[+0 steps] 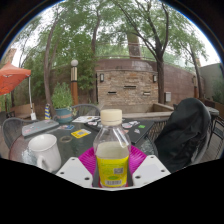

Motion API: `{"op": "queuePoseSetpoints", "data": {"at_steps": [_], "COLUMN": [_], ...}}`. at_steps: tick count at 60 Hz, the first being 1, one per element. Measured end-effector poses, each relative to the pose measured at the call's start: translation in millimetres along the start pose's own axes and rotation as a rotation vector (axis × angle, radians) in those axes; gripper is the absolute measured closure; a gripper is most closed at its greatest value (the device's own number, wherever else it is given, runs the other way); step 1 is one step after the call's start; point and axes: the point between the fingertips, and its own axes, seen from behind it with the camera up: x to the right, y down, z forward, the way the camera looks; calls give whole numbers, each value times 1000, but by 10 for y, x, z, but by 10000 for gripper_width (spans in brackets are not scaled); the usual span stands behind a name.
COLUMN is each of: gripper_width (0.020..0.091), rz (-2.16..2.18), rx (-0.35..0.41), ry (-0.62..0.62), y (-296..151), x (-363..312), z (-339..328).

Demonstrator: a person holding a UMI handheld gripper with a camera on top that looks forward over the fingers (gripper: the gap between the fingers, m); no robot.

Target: Pour water

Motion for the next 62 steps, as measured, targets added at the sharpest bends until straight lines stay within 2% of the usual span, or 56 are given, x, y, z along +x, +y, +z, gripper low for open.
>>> {"op": "queuePoseSetpoints", "data": {"at_steps": [1,4,5,8,14,17,19,23,28,33,41,49,57,62], "gripper_width": [698,698,699,696,604,564,492,247,277,258,254,257,257,252], "rz": [8,20,25,23,12,15,20,18,42,97,173,177,125,95], "rx": [37,8,14,12,7,-30,-73,-104,-117,-172,-194,-203,-246,-226], "ry": [0,8,5,0,-2,11,24,31,89,118,160,192,242,245], "y": [-100,-41,-28,-52,-33,56,147,214,227,318,174,-205,-519,-744], "x": [1,60,45,30,54,71,92,66,120,35,-300,-928,-1655,-2118], "z": [-40,-147,24,-57,-30,-22,-80,-156,-329,-572,-1065,-1686,-2300,-2645]}}
